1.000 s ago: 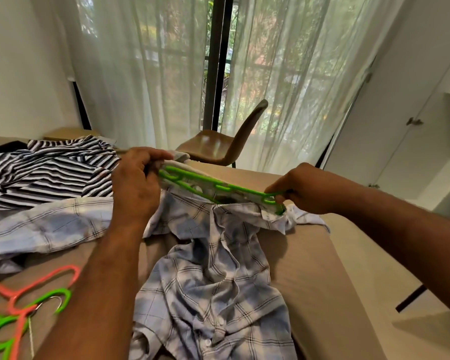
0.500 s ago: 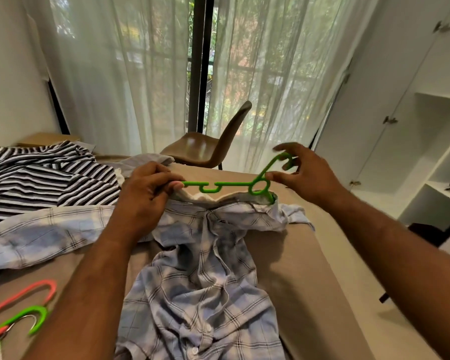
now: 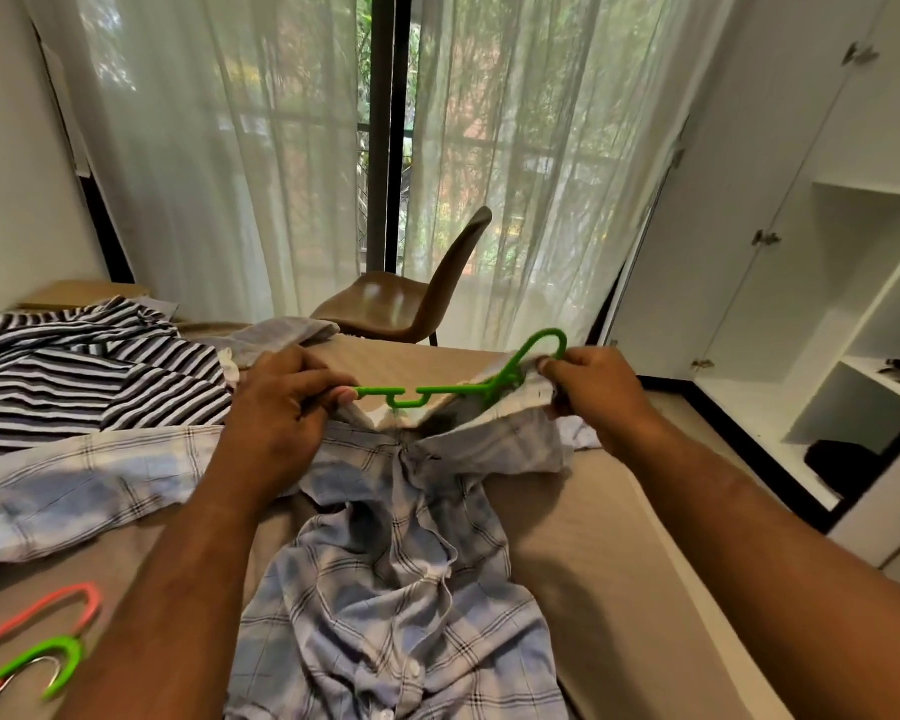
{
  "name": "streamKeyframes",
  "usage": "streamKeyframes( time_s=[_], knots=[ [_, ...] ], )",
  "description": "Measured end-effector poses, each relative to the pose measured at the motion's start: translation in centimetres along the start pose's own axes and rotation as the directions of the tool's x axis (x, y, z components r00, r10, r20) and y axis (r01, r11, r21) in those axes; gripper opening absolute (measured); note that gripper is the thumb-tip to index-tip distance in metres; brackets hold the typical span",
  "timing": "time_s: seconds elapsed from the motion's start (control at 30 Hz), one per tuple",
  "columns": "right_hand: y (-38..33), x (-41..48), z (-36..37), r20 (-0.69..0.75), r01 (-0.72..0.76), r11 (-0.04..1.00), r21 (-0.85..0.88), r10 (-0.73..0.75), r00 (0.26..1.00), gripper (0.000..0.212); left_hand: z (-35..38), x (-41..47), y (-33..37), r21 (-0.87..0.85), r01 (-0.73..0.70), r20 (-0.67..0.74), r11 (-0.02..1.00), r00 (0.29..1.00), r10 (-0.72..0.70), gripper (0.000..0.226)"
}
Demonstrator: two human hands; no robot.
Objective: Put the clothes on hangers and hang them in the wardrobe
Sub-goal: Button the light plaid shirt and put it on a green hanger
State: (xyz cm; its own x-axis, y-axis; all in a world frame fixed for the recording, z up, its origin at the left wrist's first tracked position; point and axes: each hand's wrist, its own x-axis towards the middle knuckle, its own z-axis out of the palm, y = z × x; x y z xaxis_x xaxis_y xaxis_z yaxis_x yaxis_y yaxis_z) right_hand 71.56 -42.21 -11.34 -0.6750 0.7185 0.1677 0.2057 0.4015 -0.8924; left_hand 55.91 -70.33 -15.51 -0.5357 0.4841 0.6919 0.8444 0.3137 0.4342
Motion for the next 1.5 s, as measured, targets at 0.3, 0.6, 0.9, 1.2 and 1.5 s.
streamKeyframes(
  time_s=[0.3, 0.6, 0.9, 1.2, 1.5],
  knots=[
    [-2.4, -0.3, -0.9, 0.118, -0.235, 0.888, 0.396, 0.205, 0.972, 0.020, -0.8, -0.1, -0.6, -0.101, 0.098, 0.066, 0.990, 0.994, -0.092, 0.017],
    [-3.4, -0.9, -0.9, 0.332, 0.656, 0.483, -0.580, -0.595, 0.732, 0.033, -0.7, 0.0, 0.8, -0.163, 0.101, 0.021, 0.981, 0.995, -0.099, 0.016],
    [-3.8, -0.6, -2.2, 0.613, 0.769, 0.377, -0.517, -0.464, 0.640, 0.015, -1.9, -0.3, 0.5, -0.326, 0.247, 0.115, 0.913, 0.969, -0.221, 0.030],
    [-5.0, -4.2, 2.4, 0.704, 0.799, 0.233, -0.555, -0.381, 0.600, 0.015, -1.5, 0.7, 6.9, -0.450, 0.085, 0.034, 0.889, 0.996, -0.078, 0.036],
    [-10.6, -3.7, 0.7, 0.501, 0.861, 0.336, -0.382, -0.707, 0.499, 0.018, -0.7, 0.4, 6.4, -0.270, 0.147, 0.007, 0.952, 0.989, -0.151, 0.082]
  ],
)
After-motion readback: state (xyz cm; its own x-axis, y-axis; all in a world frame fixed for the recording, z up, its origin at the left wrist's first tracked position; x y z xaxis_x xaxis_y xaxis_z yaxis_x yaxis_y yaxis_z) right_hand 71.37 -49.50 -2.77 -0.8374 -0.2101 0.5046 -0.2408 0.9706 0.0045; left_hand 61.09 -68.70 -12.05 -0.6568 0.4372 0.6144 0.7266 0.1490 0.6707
